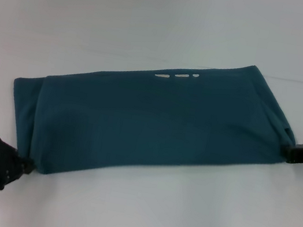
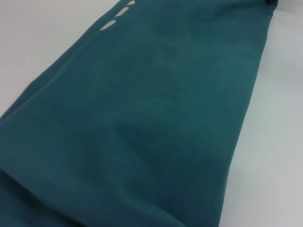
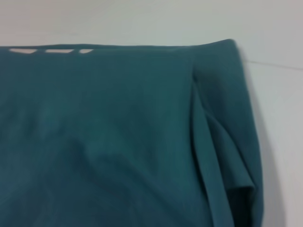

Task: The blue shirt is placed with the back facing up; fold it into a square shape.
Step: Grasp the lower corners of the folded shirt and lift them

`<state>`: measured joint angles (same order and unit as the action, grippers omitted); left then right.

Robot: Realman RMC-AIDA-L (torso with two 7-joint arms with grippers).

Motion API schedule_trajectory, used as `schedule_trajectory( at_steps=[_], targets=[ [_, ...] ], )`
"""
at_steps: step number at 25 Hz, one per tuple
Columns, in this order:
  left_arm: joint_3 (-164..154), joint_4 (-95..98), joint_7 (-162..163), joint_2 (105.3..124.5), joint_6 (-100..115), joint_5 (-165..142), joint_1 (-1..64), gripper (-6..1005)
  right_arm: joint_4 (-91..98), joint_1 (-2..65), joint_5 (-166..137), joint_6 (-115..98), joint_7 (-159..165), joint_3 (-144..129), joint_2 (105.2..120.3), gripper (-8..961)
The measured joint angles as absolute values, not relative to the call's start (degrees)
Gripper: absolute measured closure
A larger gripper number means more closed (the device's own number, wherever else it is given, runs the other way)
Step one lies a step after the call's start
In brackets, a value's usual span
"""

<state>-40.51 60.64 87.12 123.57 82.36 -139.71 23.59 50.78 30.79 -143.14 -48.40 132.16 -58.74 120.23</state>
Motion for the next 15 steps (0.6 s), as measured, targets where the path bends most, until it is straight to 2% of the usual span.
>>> schedule_trajectory(
  at_steps=[15],
  targets=[
    [-39.34,65.68,87.19,123.90,90.56,-139.57,21.30,949,65.03,15.76,-135.00,-50.42,132.77,-71.58,120.39,919]
  ],
)
